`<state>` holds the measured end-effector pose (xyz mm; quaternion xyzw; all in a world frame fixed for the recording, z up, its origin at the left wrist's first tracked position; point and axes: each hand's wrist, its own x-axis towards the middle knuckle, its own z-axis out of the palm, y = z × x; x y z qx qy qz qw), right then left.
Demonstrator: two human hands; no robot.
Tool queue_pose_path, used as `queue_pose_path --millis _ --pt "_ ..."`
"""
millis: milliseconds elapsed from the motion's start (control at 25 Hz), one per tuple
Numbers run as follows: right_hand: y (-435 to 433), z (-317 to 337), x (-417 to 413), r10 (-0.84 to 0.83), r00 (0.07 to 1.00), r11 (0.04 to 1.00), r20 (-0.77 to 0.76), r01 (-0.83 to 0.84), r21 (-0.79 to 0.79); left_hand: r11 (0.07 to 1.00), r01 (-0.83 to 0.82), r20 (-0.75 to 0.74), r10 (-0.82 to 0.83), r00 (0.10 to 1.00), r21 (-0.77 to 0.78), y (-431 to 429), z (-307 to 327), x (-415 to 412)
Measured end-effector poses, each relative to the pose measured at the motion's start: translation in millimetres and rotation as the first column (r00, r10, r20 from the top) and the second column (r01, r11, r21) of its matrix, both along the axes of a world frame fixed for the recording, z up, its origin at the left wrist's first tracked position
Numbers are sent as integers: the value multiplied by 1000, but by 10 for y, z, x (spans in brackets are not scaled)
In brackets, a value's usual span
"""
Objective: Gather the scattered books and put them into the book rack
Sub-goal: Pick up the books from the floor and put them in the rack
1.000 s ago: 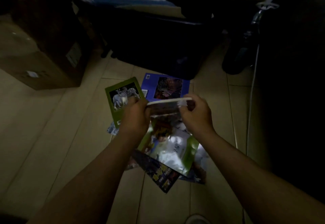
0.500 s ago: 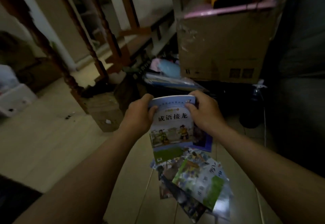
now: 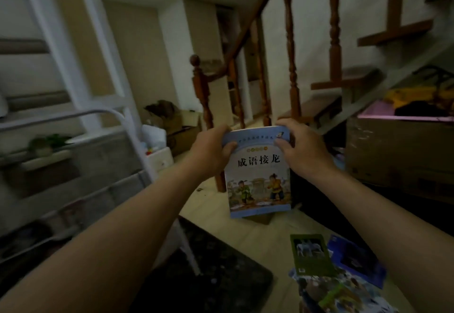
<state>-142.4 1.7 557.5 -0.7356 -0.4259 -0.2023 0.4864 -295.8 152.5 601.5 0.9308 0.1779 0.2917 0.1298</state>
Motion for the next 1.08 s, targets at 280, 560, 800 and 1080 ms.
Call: queue_pose_path --millis 280,560,800,1080 --pt "817 675 -1471 243 961 969 128 -236 -68 980 -198 -31 199 980 16 445 639 -1836" --pt "1464 736 -2459 422 901 901 99 -405 -157 931 -363 -128 364 923 34 758 625 -3024" --pt "1777 504 -2609 454 890 878 46 -437 -195 853 -472 -416 520 746 221 997 185 -3385" --pt "1938 428 -2576 435 901 884 0 -426 -193 863 -357 -560 503 658 357 1143 -342 -3289"
